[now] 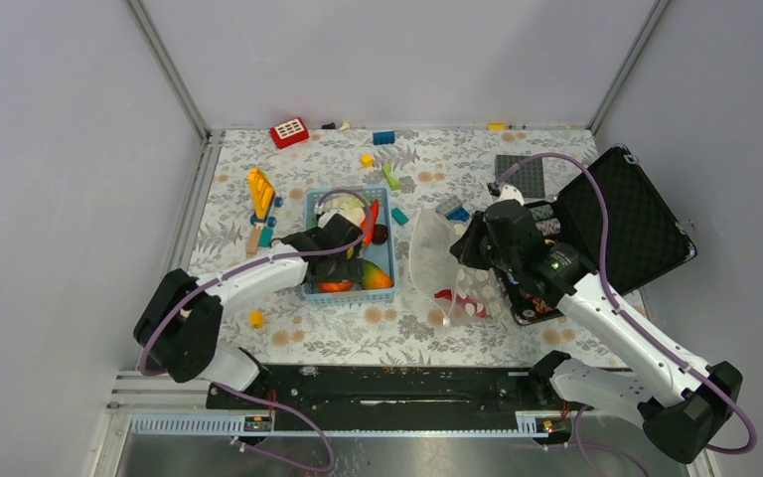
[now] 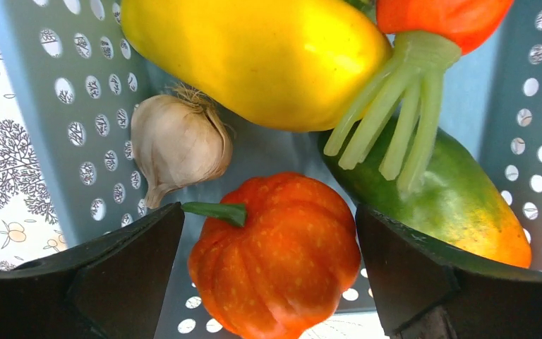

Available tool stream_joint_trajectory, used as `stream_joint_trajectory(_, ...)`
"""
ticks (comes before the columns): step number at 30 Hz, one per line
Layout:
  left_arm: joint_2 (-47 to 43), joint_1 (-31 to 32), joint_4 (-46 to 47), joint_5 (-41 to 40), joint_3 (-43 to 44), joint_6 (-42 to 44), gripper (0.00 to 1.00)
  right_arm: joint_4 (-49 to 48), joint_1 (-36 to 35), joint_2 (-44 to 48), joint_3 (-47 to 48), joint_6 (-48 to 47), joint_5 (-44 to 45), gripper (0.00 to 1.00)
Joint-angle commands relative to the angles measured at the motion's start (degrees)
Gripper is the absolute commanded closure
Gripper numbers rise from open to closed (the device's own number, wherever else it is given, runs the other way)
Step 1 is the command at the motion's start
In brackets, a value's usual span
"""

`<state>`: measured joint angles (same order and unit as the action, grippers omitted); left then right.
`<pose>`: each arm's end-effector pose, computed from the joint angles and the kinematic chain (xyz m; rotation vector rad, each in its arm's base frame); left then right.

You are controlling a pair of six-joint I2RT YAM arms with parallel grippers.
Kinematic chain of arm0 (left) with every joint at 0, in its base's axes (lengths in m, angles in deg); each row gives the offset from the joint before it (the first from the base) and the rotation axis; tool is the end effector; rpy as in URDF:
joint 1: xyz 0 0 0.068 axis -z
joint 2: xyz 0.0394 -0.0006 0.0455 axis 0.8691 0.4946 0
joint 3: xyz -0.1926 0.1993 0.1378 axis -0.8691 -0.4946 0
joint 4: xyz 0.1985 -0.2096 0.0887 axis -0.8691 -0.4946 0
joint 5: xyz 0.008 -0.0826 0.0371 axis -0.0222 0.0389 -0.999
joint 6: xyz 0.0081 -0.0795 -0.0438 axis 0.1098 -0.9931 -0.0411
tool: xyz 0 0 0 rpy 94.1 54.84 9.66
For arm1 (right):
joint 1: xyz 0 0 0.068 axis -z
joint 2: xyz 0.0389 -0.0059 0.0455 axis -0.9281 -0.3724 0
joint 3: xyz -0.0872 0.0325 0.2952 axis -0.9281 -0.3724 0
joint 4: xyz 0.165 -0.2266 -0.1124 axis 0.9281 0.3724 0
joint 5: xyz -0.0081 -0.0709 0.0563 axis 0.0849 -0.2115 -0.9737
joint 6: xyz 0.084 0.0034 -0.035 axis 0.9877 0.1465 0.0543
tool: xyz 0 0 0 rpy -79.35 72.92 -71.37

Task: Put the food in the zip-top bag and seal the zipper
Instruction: Pick up the fake vegetable from the bin.

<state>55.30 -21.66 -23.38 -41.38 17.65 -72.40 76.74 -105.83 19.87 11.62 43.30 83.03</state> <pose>0.2688 -0.1827 0.1758 -0.0422 2.5900 -0.0432 0.2295 0.1650 0.3337 0.1033 2.1974 0.6552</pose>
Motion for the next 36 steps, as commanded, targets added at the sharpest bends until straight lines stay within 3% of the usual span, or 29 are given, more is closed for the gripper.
stream_joint_trajectory(1,1.9,0.0,-0.7,-0.2,2.1,-0.5,0.08,-0.2,0.4,-0.1,0.1,-0.9,0.4,1.00)
stream_joint_trajectory(5,3.3,-0.1,-0.7,0.5,2.4,-0.1,0.19,-0.2,0.4,-0.3,0.3,-1.0,0.5,1.00)
stream_joint_trajectory(10,1.9,-0.1,-0.9,1.9,2.7,0.0,0.52,-0.2,0.5,-0.5,0.7,-1.0,0.4,1.00)
stream_joint_trajectory(13,-0.6,0.0,-1.1,1.6,3.4,0.3,0.63,-0.2,0.4,-0.5,0.8,-1.1,0.6,1.00)
stream_joint_trajectory(24,-12.9,0.0,-1.7,-2.7,7.8,1.5,0.70,-0.9,0.4,-0.7,0.3,-1.1,0.5,1.00)
stream_joint_trajectory(29,-19.3,2.2,6.0,7.7,8.9,6.2,0.72,-1.0,0.4,-1.4,0.6,-1.0,0.1,1.00)
stream_joint_trajectory(36,-22.9,8.3,32.2,34.0,4.3,8.6,0.72,-1.7,0.4,-1.6,0.6,-0.1,-0.8,1.00)
